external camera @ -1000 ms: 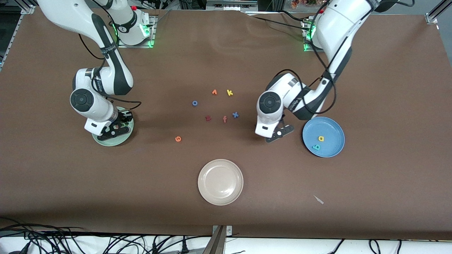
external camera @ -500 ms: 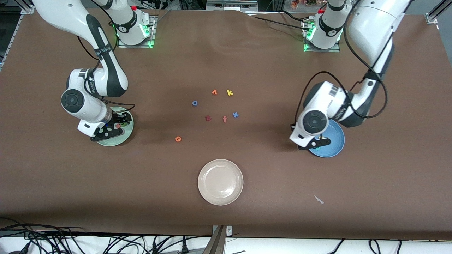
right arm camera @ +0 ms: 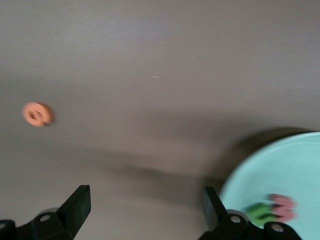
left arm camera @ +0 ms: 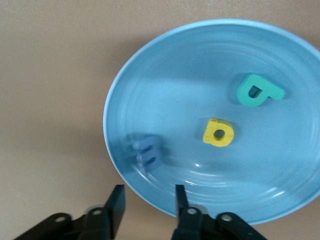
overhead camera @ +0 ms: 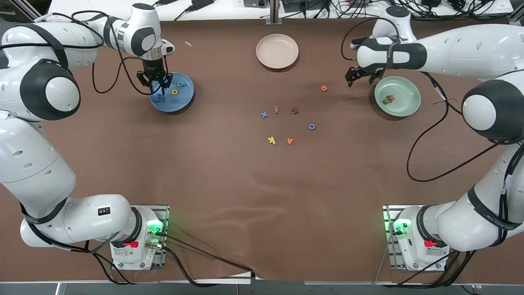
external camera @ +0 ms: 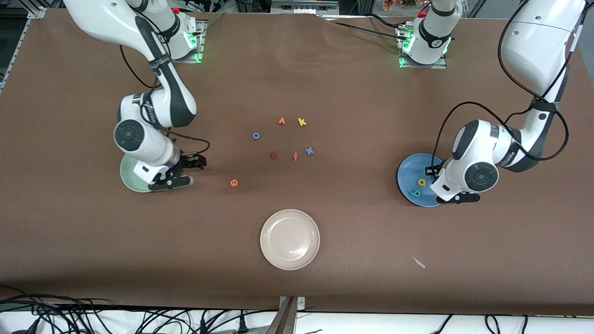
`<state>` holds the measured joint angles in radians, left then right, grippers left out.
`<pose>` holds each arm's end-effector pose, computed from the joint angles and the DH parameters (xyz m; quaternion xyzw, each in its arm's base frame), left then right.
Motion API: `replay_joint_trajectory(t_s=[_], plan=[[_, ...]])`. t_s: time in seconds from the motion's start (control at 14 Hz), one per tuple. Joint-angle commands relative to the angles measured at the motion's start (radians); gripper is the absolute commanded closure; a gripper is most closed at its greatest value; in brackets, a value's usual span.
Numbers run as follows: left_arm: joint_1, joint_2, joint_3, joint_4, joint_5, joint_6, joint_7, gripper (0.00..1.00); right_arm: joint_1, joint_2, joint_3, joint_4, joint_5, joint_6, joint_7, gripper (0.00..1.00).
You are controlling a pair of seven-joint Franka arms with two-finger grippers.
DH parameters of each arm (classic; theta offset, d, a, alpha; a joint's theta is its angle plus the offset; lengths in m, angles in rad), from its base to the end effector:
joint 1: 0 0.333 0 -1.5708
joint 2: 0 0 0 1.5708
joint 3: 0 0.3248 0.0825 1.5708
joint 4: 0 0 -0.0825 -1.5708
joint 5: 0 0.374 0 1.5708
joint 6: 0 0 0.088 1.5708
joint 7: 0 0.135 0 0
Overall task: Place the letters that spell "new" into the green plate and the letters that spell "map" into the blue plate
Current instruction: 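Drop the blue m on the blue plate while the right gripper reaches the s, then grasp the orange s with the right gripper while the left gripper withdraws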
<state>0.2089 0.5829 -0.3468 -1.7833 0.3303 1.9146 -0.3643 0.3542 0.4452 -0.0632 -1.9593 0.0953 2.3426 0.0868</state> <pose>0.5946 -0.0421 0.2060 -0.9784 -0.0311 0.1826 0.0913 0.5797 0.1781 0.2295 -0.9969 -0.0704 0.0332 0.0134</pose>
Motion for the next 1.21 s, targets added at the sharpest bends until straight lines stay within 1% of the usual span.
replay_joint_trajectory(t_s=[0.0, 0.21, 0.29, 0.43, 0.5, 0.57, 0.79, 0.93, 1.0, 1.07, 1.14], plan=[[0.000, -0.023, -0.018, -0.022, -0.013, 0.015, 0.022, 0.00, -0.003, 0.090, 0.068, 0.124, 0.014, -0.017, 0.144, 0.00], [0.001, -0.047, -0.029, -0.013, -0.013, 0.000, 0.031, 0.00, 0.003, 0.186, 0.112, 0.238, 0.012, -0.011, 0.287, 0.00], [0.004, -0.086, -0.044, -0.015, -0.013, -0.031, 0.044, 0.00, 0.015, 0.207, 0.114, 0.258, 0.012, -0.009, 0.327, 0.00], [-0.003, -0.187, -0.066, -0.001, -0.025, -0.173, 0.074, 0.00, 0.040, 0.245, 0.114, 0.286, 0.009, -0.003, 0.372, 0.00], [0.003, -0.225, -0.090, 0.022, -0.062, -0.234, 0.074, 0.00, 0.046, 0.256, 0.114, 0.292, 0.007, -0.003, 0.373, 0.00], [0.003, -0.254, -0.096, 0.053, -0.101, -0.305, 0.074, 0.00, 0.046, 0.260, 0.114, 0.292, 0.001, -0.003, 0.370, 0.00], [0.001, -0.302, -0.101, 0.229, -0.218, -0.495, 0.076, 0.00, 0.048, 0.268, 0.112, 0.293, -0.006, -0.003, 0.370, 0.01], [-0.006, -0.314, -0.106, 0.359, -0.264, -0.635, 0.077, 0.00, 0.048, 0.274, 0.112, 0.296, -0.011, -0.002, 0.364, 0.07], [-0.009, -0.327, -0.109, 0.407, -0.264, -0.673, 0.077, 0.00, 0.046, 0.280, 0.112, 0.298, -0.011, -0.002, 0.361, 0.12], [-0.006, -0.345, -0.115, 0.430, -0.263, -0.695, 0.077, 0.00, 0.046, 0.282, 0.112, 0.298, -0.011, -0.002, 0.361, 0.15], [0.003, -0.374, -0.113, 0.433, -0.260, -0.694, 0.077, 0.00, 0.046, 0.282, 0.112, 0.298, -0.011, -0.002, 0.361, 0.19]])
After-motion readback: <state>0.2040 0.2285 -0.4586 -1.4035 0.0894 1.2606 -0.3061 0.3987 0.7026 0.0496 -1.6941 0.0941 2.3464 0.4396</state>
